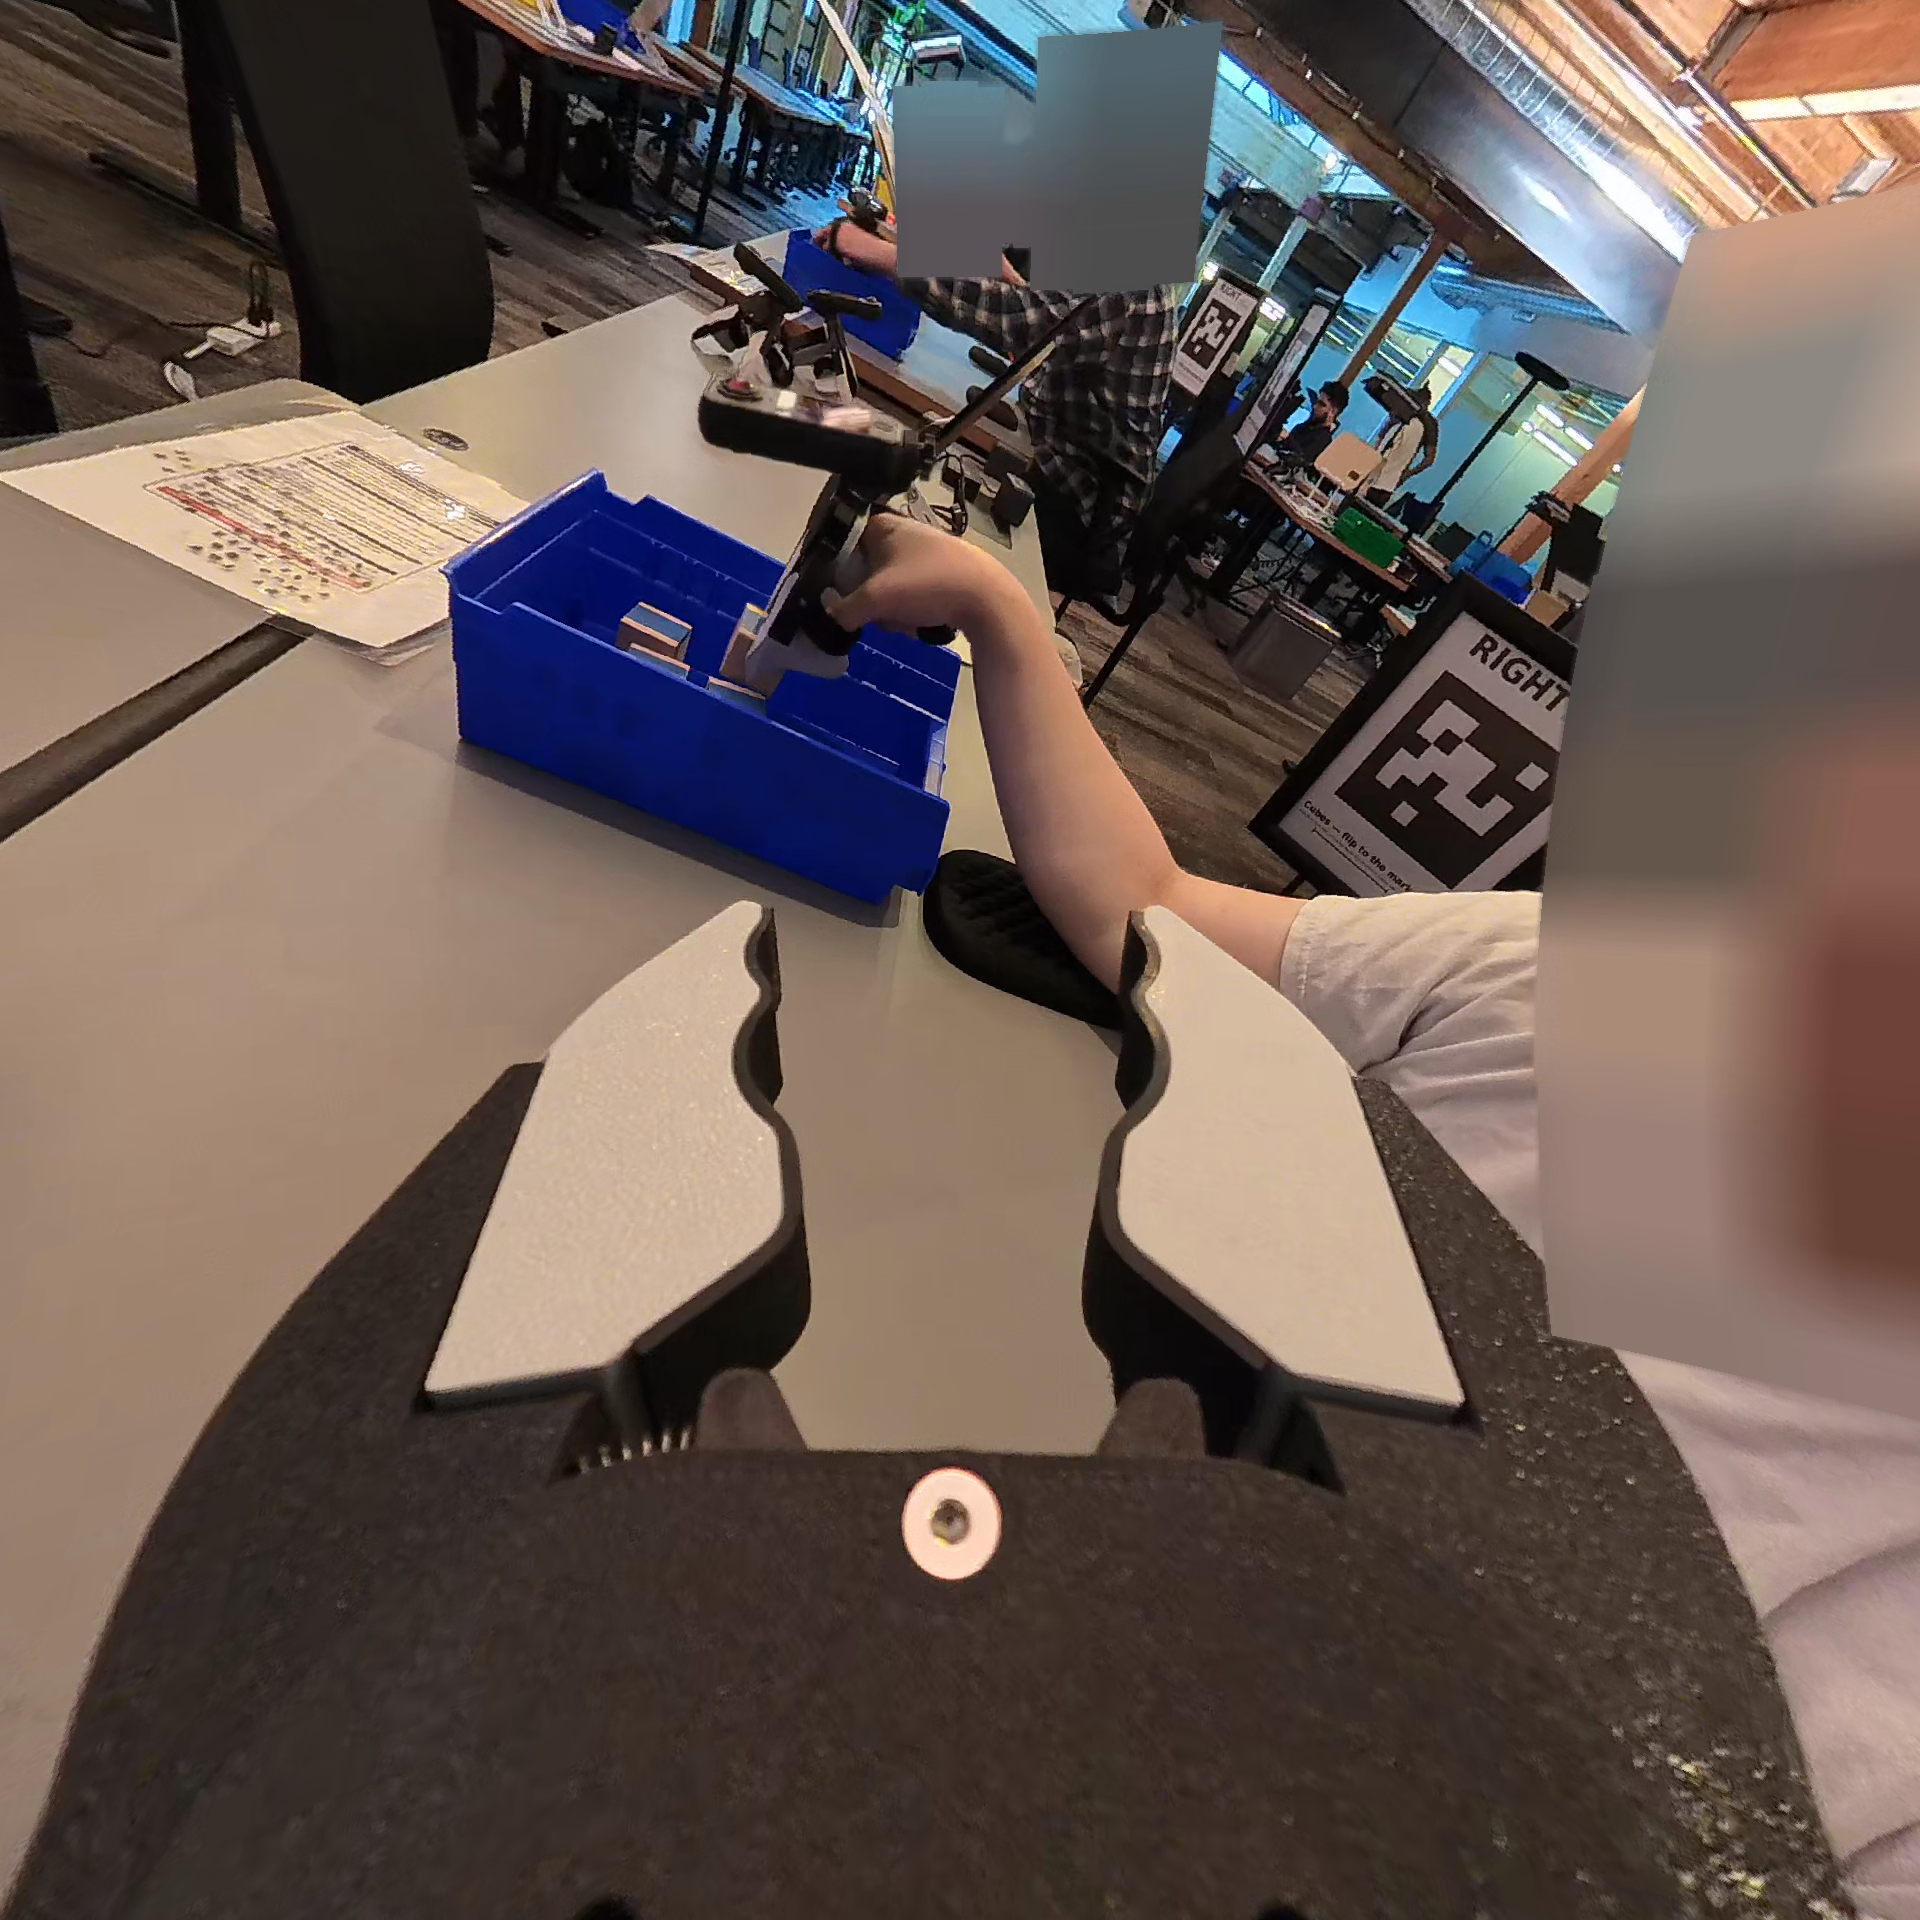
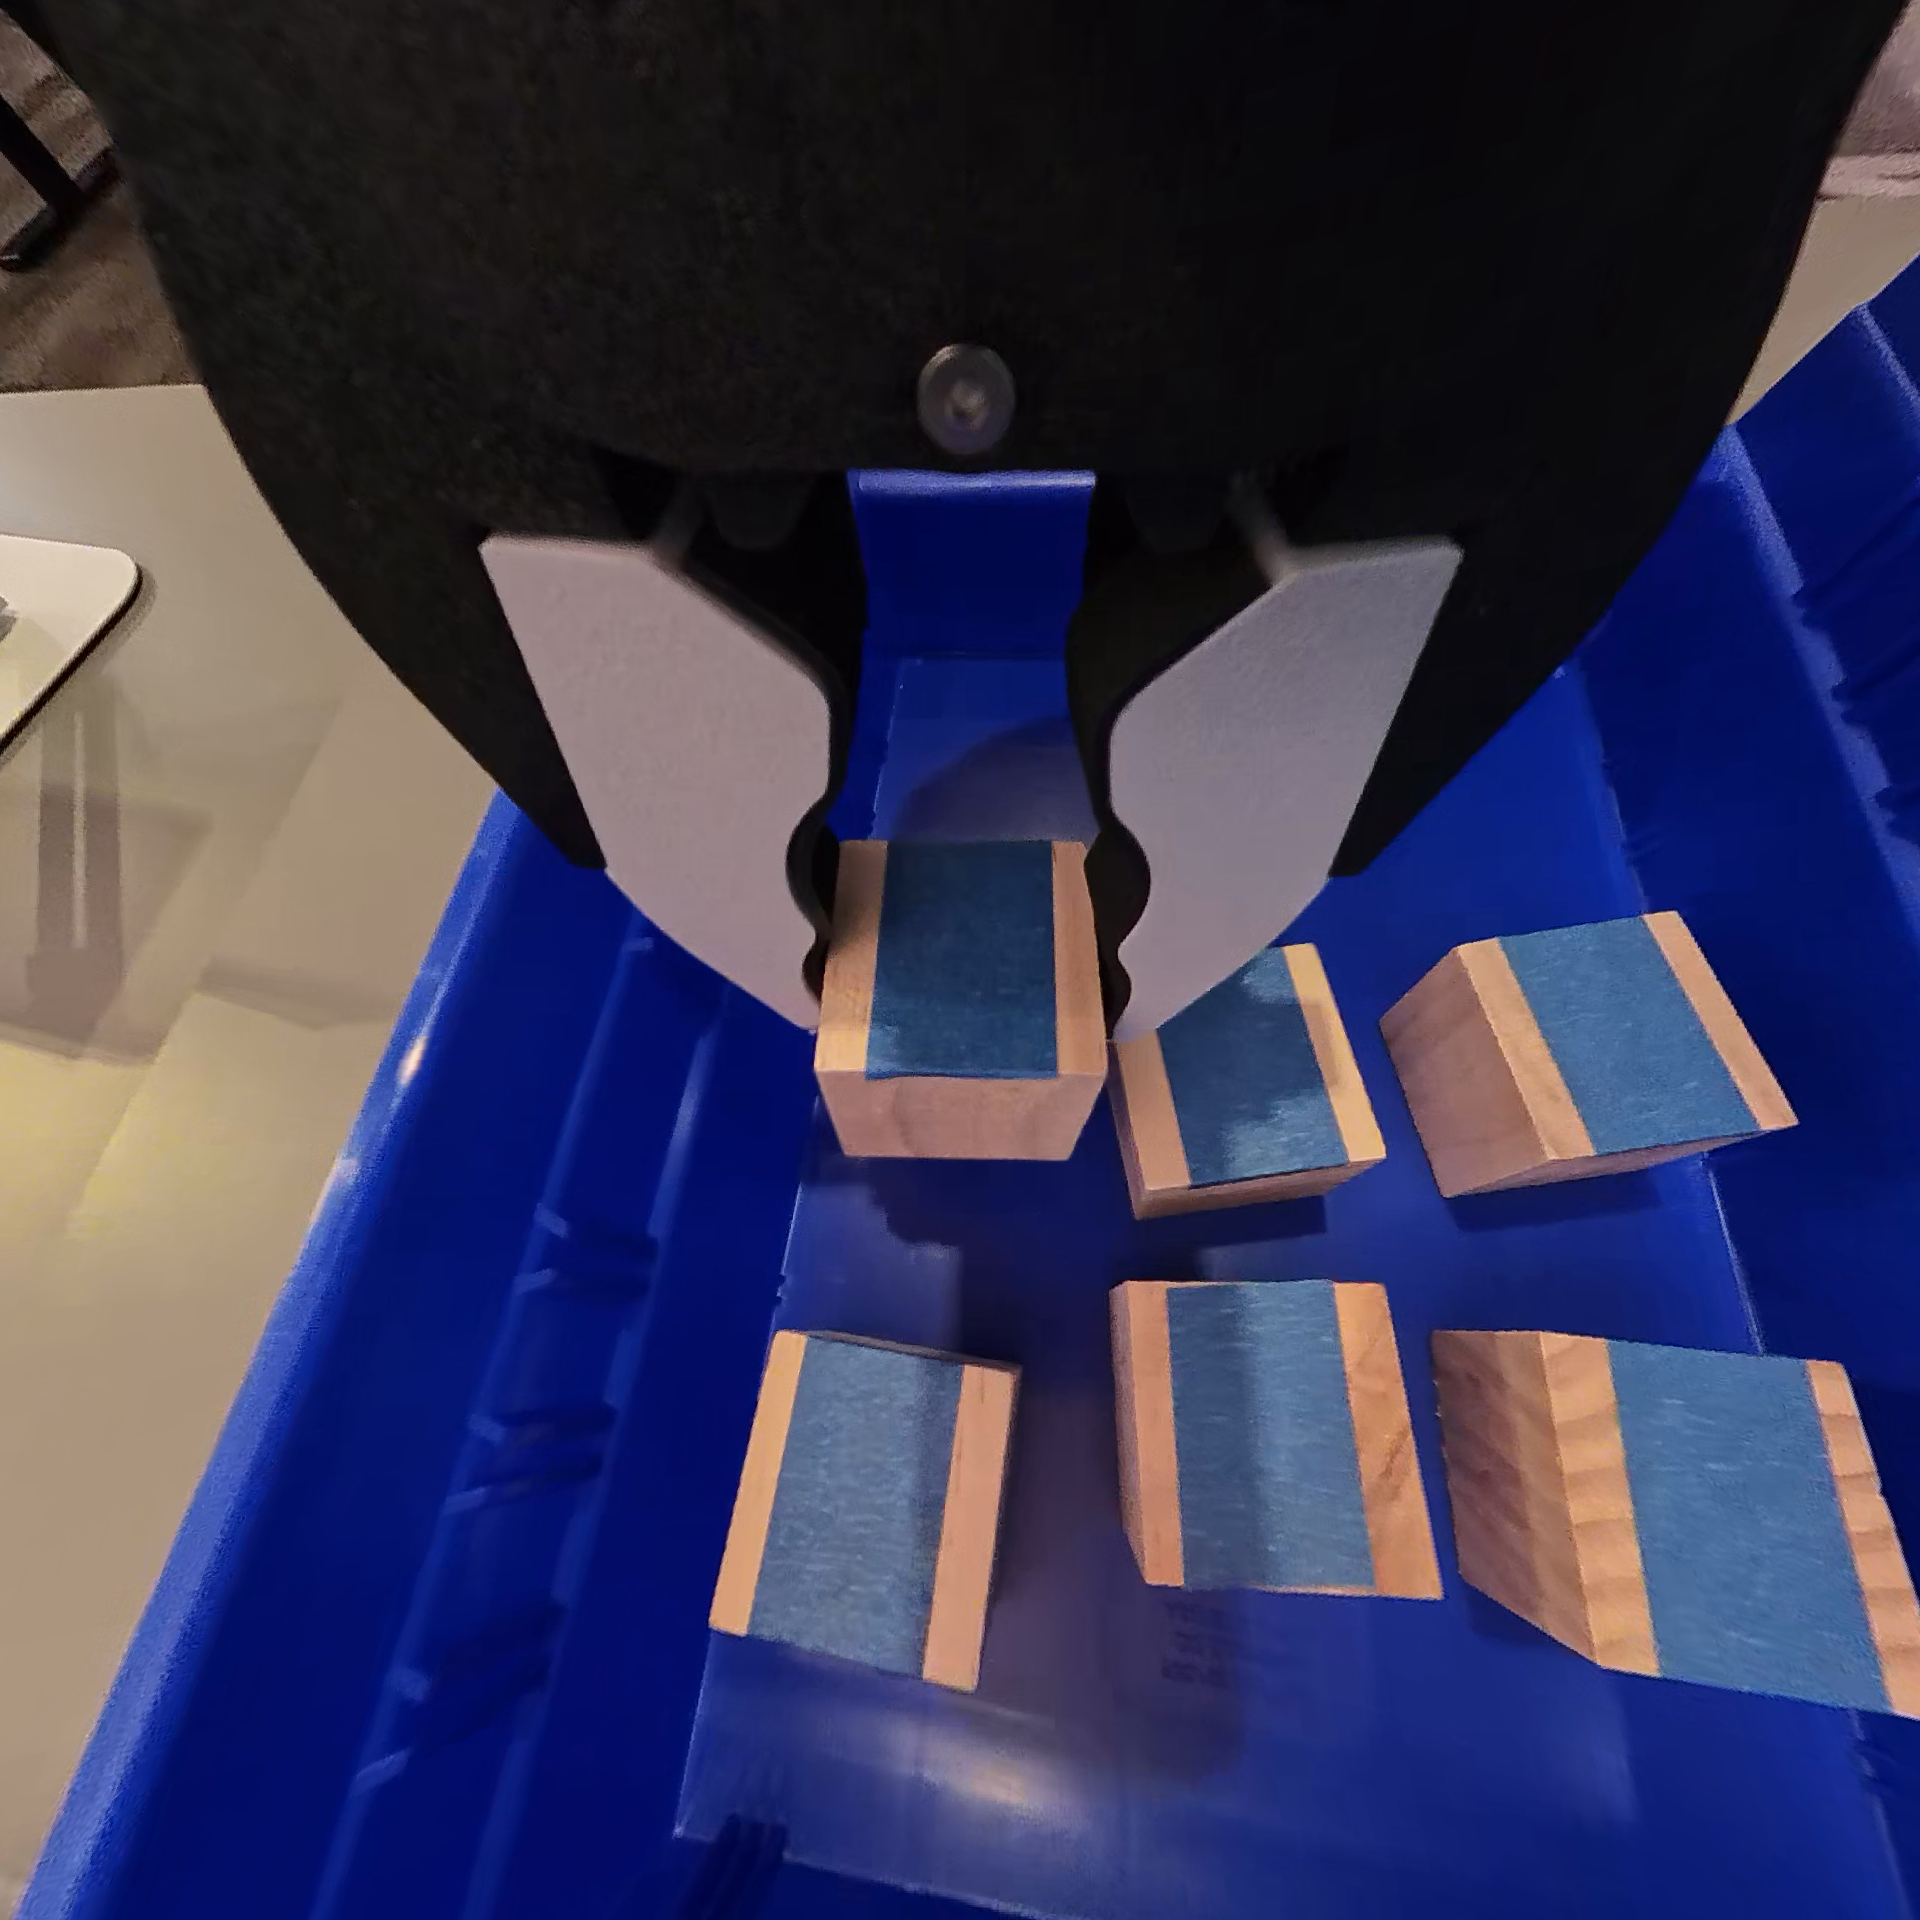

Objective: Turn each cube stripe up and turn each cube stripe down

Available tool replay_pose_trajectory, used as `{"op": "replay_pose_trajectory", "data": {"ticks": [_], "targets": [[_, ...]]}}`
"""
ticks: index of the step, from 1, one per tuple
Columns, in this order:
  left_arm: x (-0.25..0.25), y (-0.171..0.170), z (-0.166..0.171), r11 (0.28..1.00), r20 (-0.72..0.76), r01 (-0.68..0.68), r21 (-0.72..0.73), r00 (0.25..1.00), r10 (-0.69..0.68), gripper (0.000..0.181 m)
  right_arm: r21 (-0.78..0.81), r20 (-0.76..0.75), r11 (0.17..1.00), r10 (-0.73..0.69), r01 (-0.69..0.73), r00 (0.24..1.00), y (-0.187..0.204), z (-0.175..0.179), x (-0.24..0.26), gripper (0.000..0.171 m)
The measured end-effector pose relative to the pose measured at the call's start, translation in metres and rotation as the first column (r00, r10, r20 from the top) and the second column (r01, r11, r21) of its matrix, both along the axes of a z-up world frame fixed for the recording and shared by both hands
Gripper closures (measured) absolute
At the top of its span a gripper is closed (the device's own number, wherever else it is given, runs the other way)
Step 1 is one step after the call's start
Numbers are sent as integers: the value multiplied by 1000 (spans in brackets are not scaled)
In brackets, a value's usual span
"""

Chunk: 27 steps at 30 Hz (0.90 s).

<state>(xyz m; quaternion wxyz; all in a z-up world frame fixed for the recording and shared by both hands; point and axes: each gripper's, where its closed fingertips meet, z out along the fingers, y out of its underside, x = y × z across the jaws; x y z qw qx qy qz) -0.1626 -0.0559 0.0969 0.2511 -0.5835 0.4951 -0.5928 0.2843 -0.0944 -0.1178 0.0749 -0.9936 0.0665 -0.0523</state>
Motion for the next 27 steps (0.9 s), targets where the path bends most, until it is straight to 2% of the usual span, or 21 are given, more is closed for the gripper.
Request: {"op": "replay_pose_trajectory", "data": {"ticks": [9, 19, 27], "targets": [[4, -6, -5, 1000, -29, 20, 5, 999, -20, 119, -32, -40, 999, -3, 1, 999, -5, -8, 0, 125], [5, -11, -6, 999, -37, 33, 10, 999, -32, 119, -154, 23, 988, 3, 1, 1000, -15, -20, 6, 125], [5, -13, -6, 999, -43, 37, 13, 998, -36, 120, -168, 30, 986, 1, 4, 1000, -14, -24, 6, 125]]}}
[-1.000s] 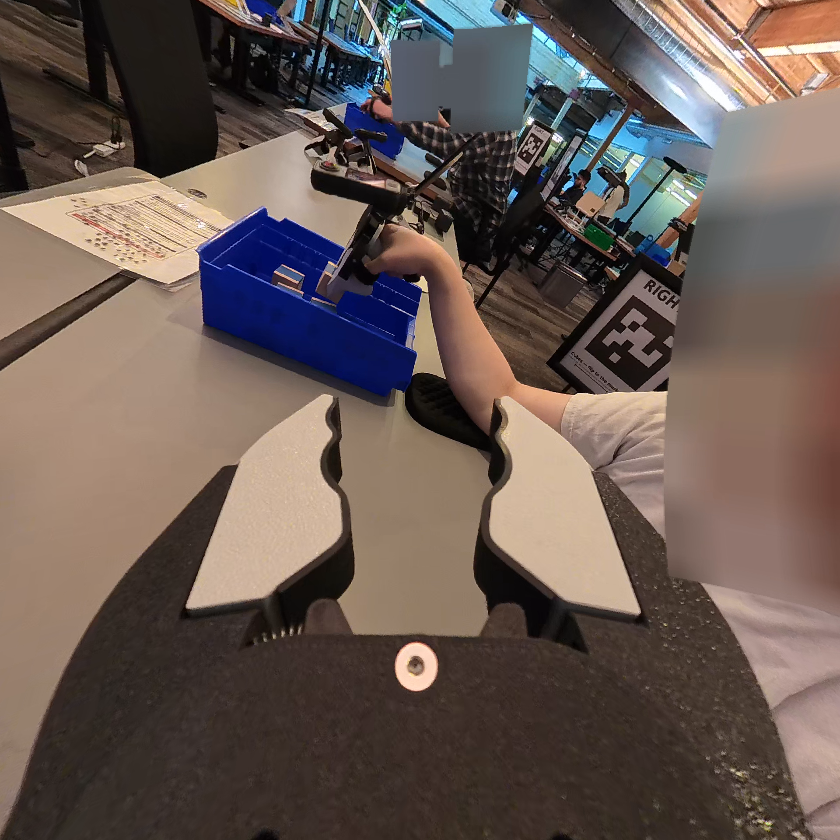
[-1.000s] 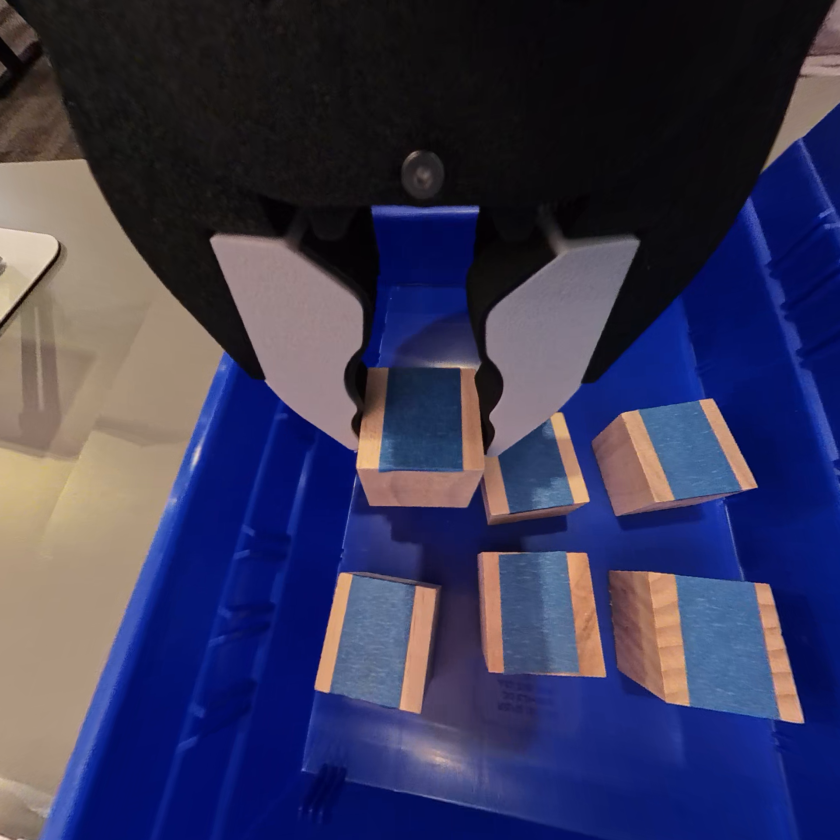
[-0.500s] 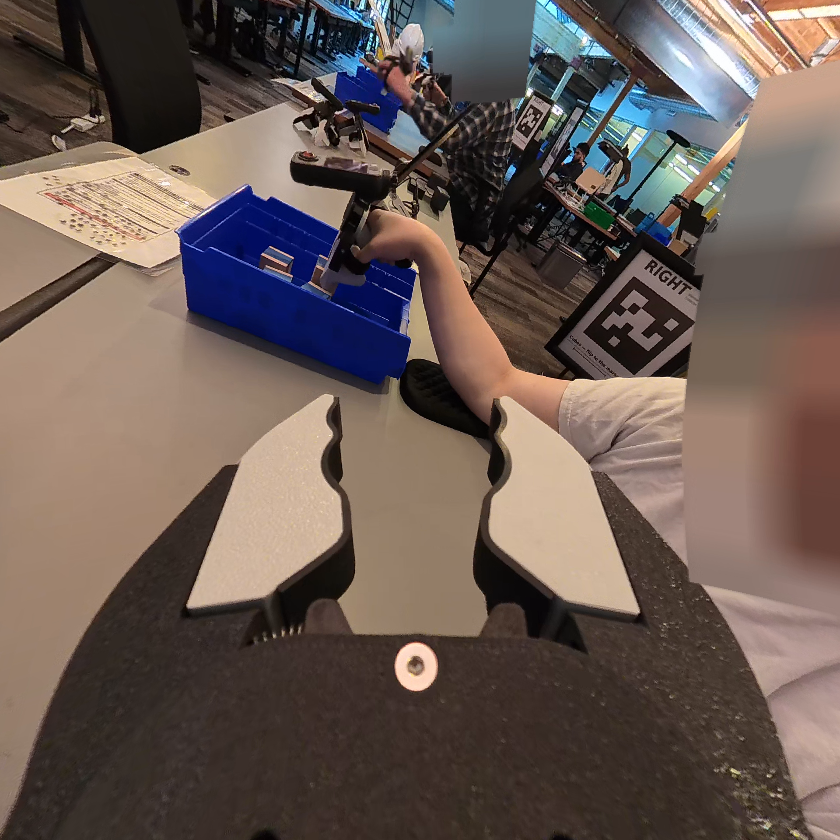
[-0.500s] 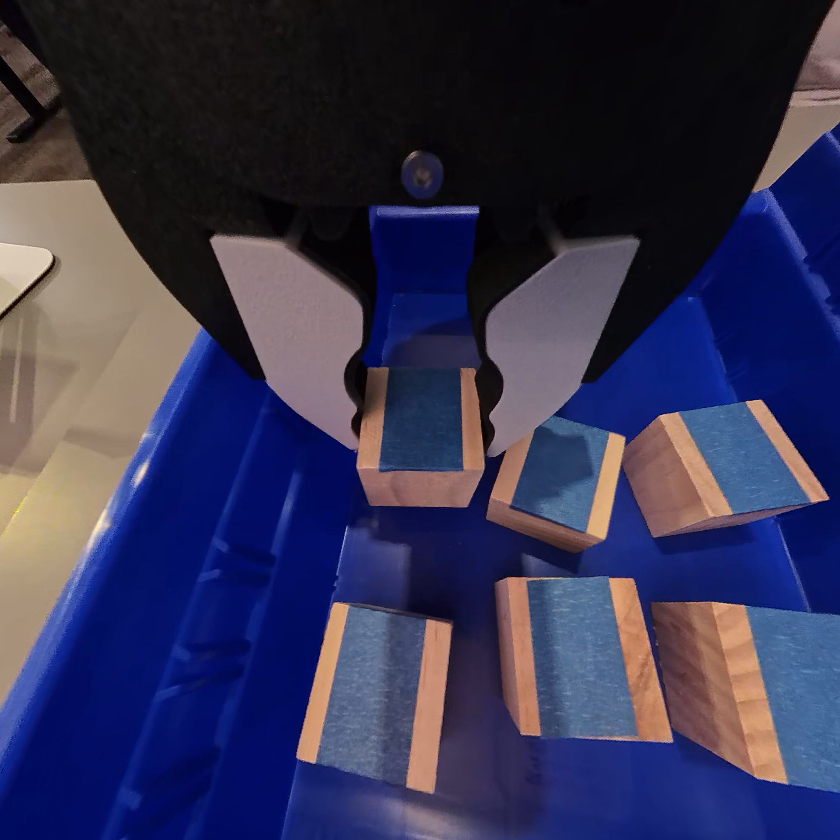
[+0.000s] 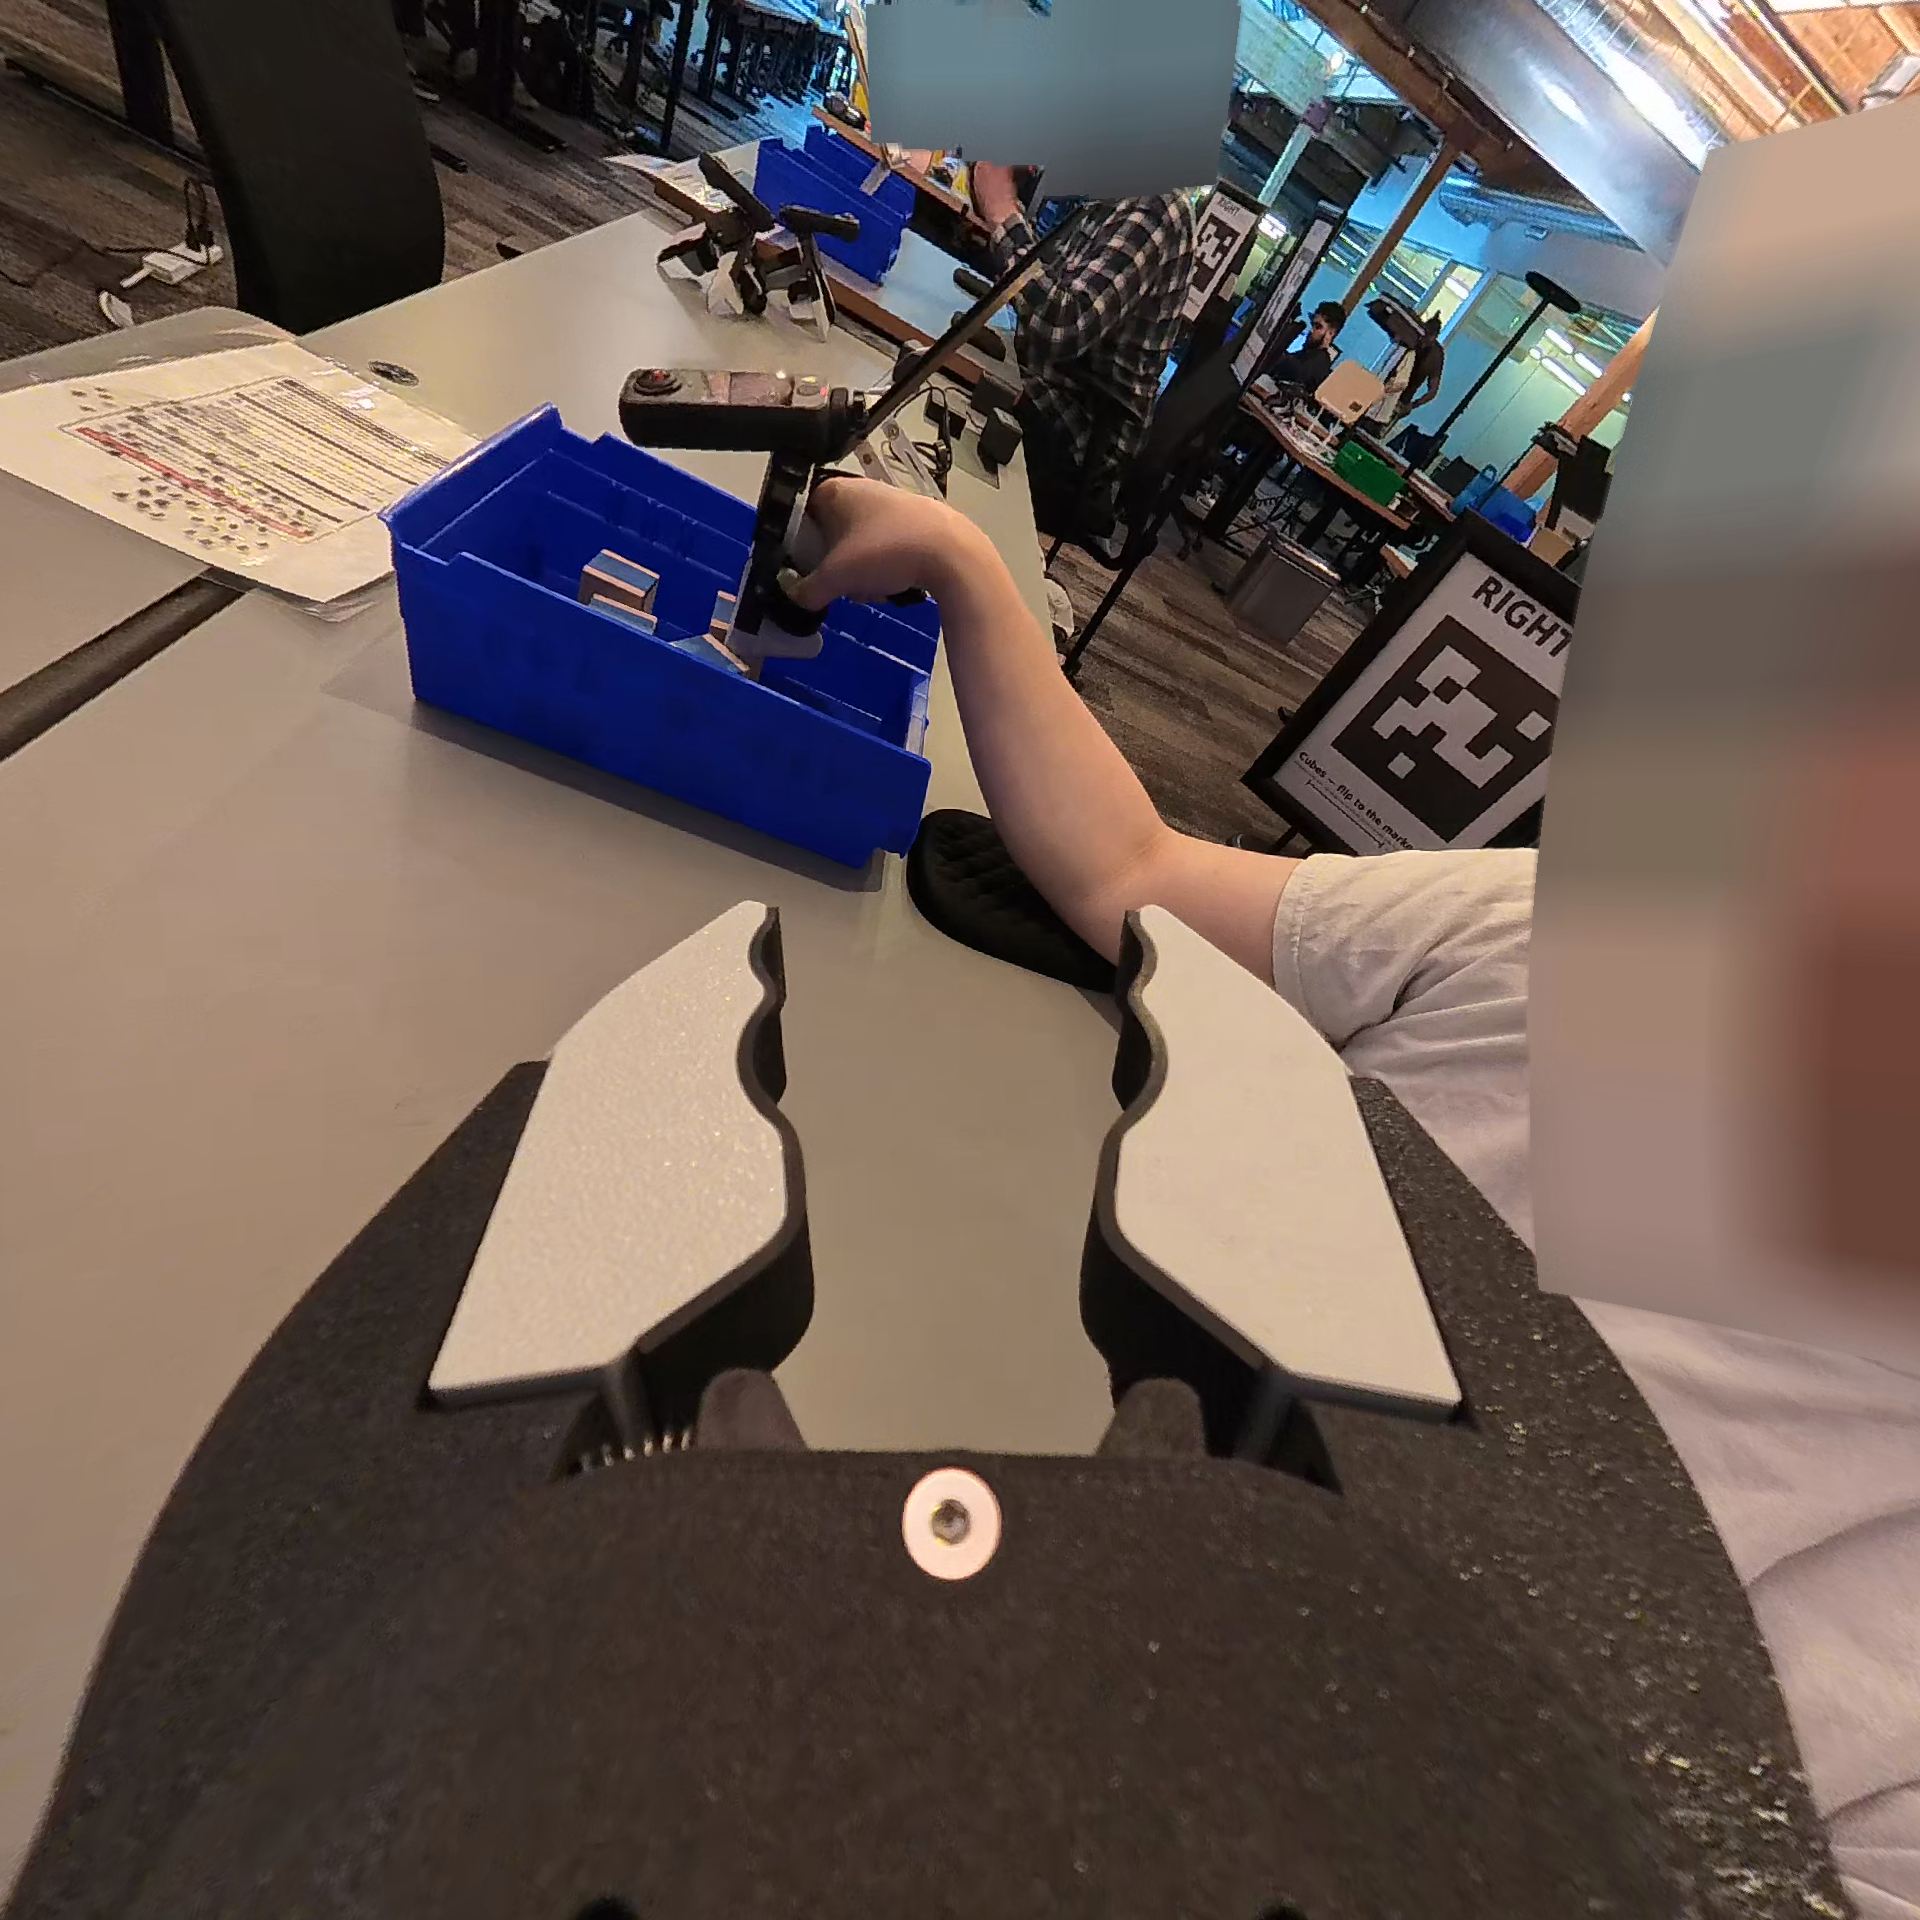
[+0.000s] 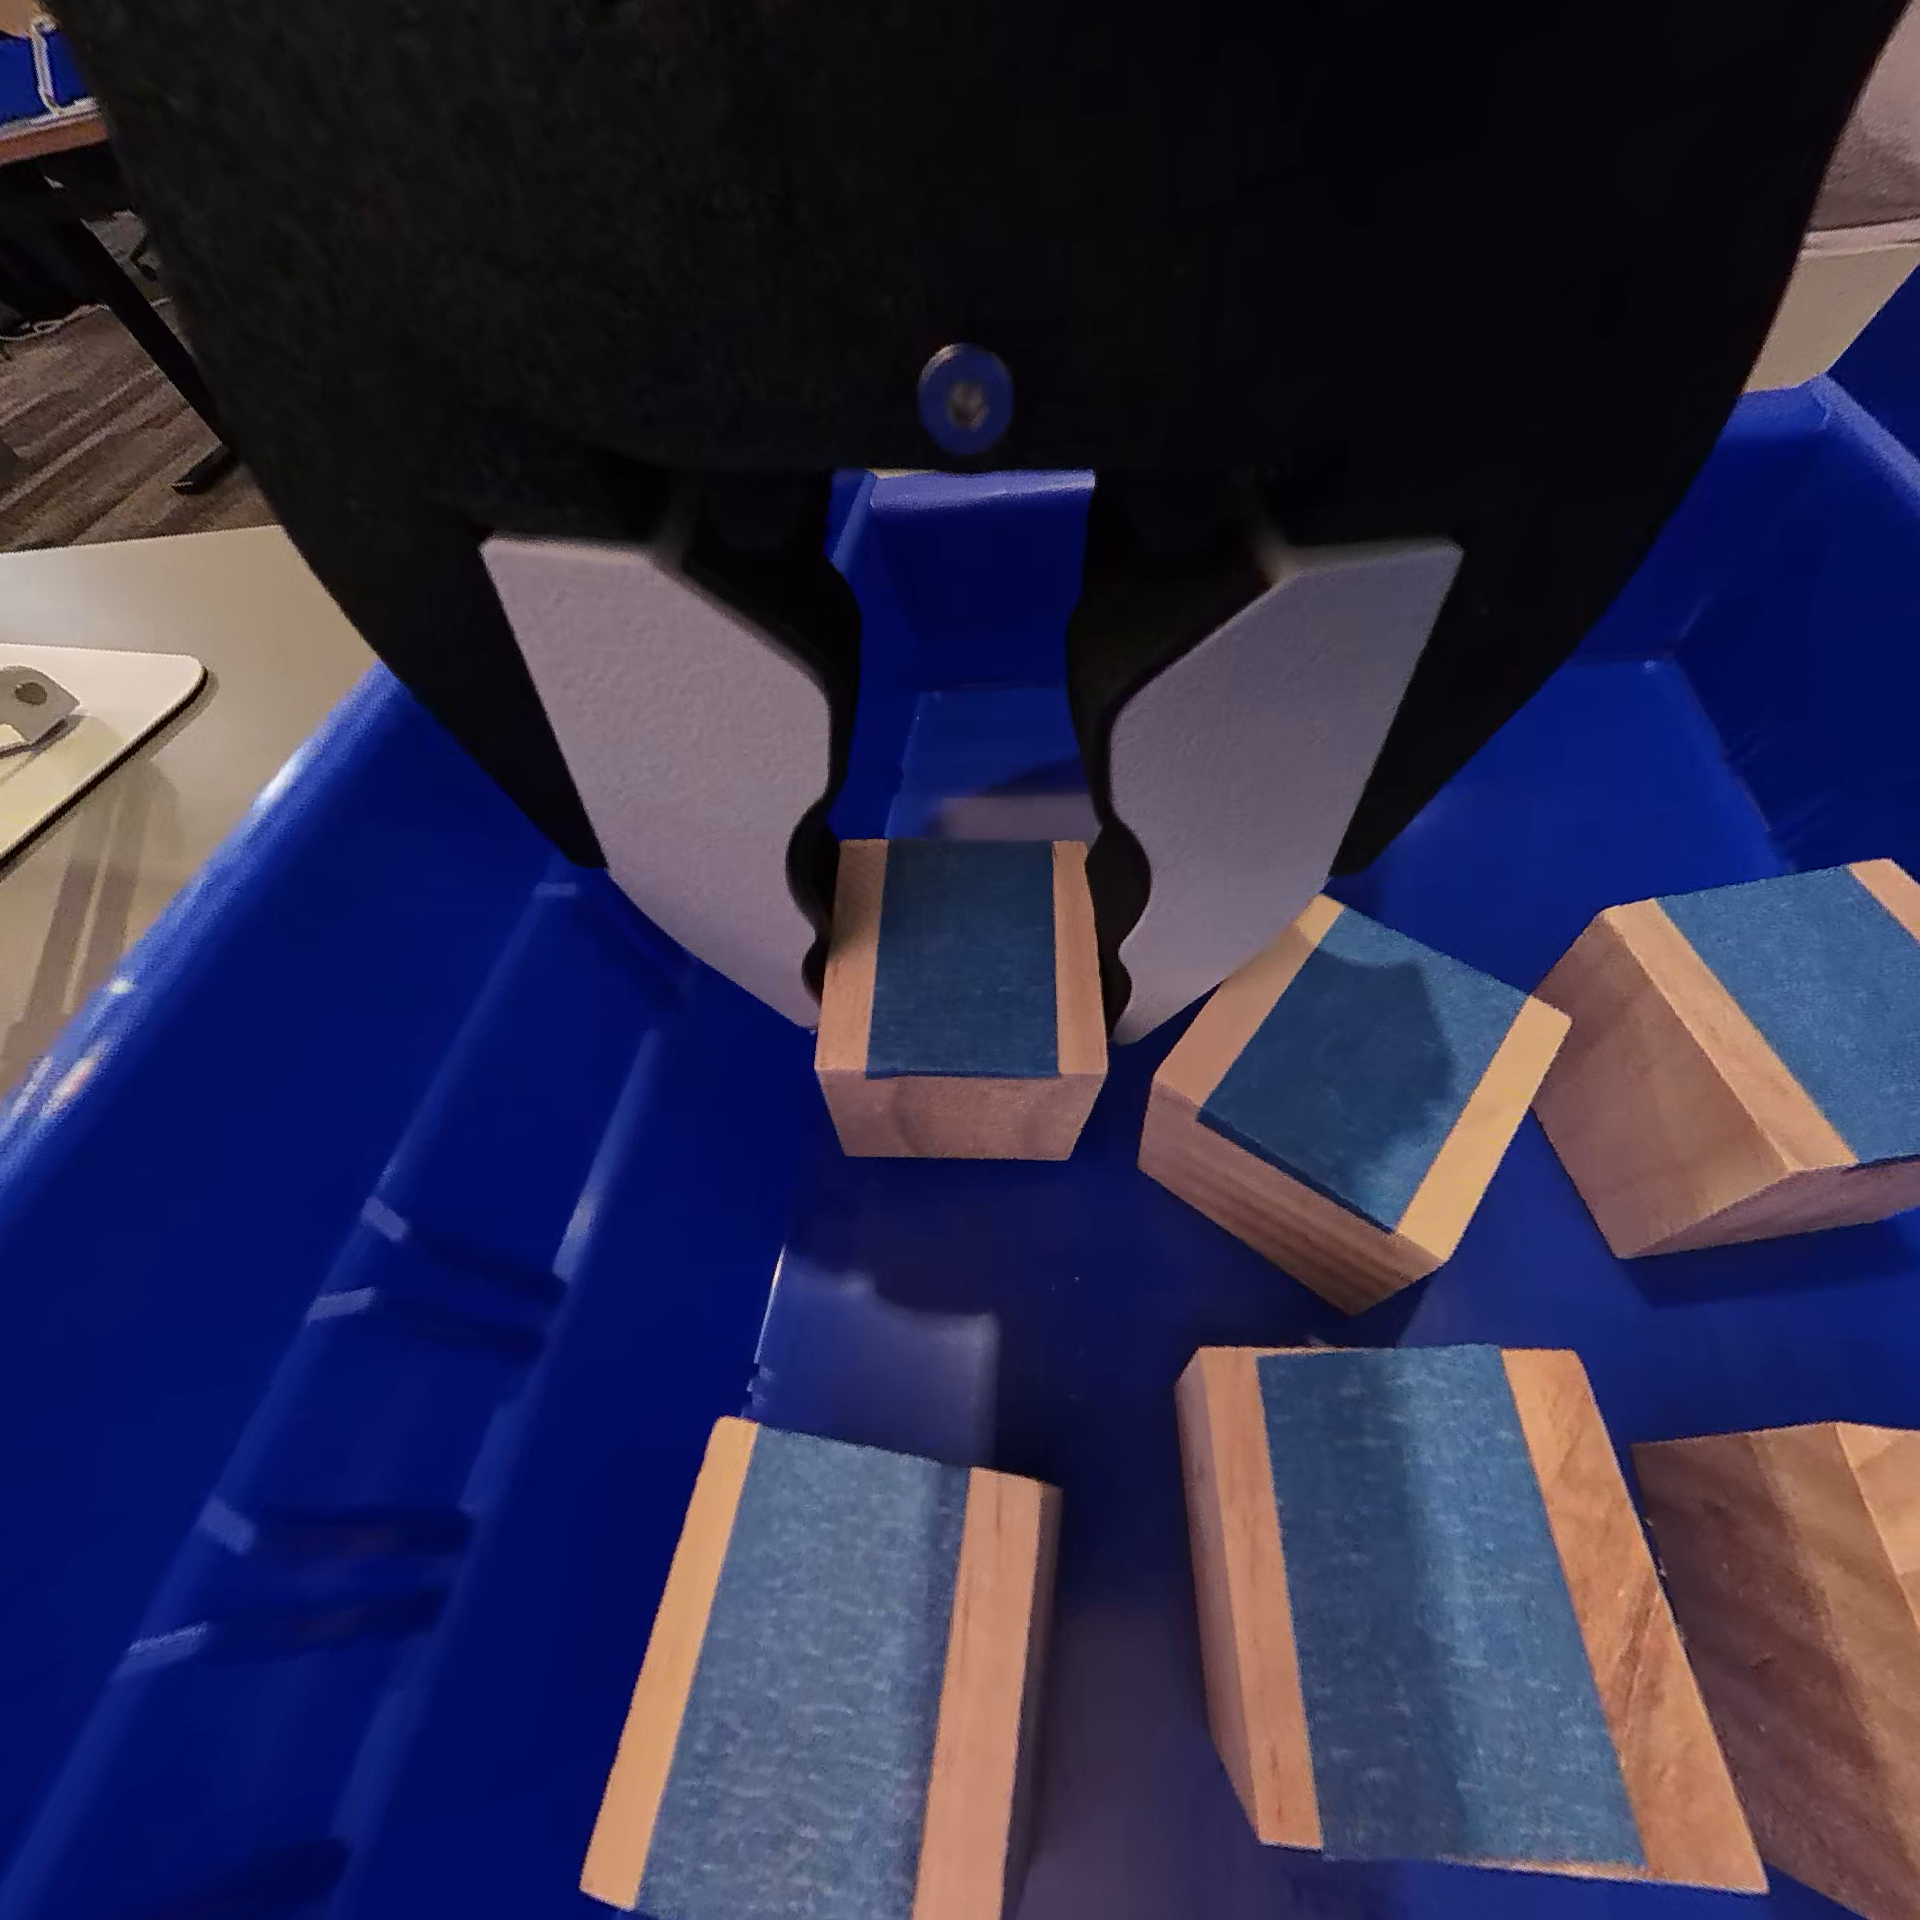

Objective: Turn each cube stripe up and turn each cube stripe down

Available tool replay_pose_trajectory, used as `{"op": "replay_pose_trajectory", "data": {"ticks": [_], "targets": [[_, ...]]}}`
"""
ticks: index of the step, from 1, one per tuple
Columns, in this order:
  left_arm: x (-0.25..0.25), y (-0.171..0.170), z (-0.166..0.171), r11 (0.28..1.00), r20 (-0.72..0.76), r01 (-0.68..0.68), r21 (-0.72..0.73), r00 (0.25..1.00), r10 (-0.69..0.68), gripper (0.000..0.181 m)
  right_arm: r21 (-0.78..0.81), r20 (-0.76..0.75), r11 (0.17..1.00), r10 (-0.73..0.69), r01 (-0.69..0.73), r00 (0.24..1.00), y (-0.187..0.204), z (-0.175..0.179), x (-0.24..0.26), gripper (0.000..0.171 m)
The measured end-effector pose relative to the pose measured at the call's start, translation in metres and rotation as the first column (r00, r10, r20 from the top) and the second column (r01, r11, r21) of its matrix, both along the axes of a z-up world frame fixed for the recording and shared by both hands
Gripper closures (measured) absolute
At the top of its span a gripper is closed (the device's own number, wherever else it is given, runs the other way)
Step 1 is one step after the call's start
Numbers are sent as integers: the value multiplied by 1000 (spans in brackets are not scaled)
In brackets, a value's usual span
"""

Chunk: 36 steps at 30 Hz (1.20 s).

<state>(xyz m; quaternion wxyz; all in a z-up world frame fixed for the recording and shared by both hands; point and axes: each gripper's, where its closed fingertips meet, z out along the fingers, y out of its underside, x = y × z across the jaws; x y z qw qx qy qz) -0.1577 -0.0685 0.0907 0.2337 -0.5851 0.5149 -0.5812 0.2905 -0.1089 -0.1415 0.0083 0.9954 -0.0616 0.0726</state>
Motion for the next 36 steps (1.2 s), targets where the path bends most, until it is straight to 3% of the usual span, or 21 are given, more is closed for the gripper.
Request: {"op": "replay_pose_trajectory", "data": {"ticks": [13, 20, 22, 24, 27, 36], "targets": [[0, -1, 0, 1000, -4, 3, -1, 1000, -3, 121, -11, 11, 1000, 21, -20, 1000, 0, 0, 1, 126], [-3, 0, 2, 1000, -2, -2, 0, 1000, 2, 121, 65, 32, 998, 12, -14, 999, -3, 28, -1, 125], [-3, 0, 2, 1000, 0, -2, -3, 1000, 2, 121, 136, -5, 987, 81, -80, 997, 6, 39, -16, 125], [-3, -1, 2, 1000, -1, -1, -3, 1000, 1, 121, 174, -17, 950, 268, -261, 963, 14, 44, -34, 124], [-4, -1, 3, 1000, 1, 1, -4, 1000, -1, 121, 194, 71, 808, 554, -556, 830, 19, 43, -48, 118], [-2, -3, 0, 1000, -10, 12, -10, 1000, -12, 122, 324, 65, 697, 659, -640, 750, 30, 38, -53, 123]]}}
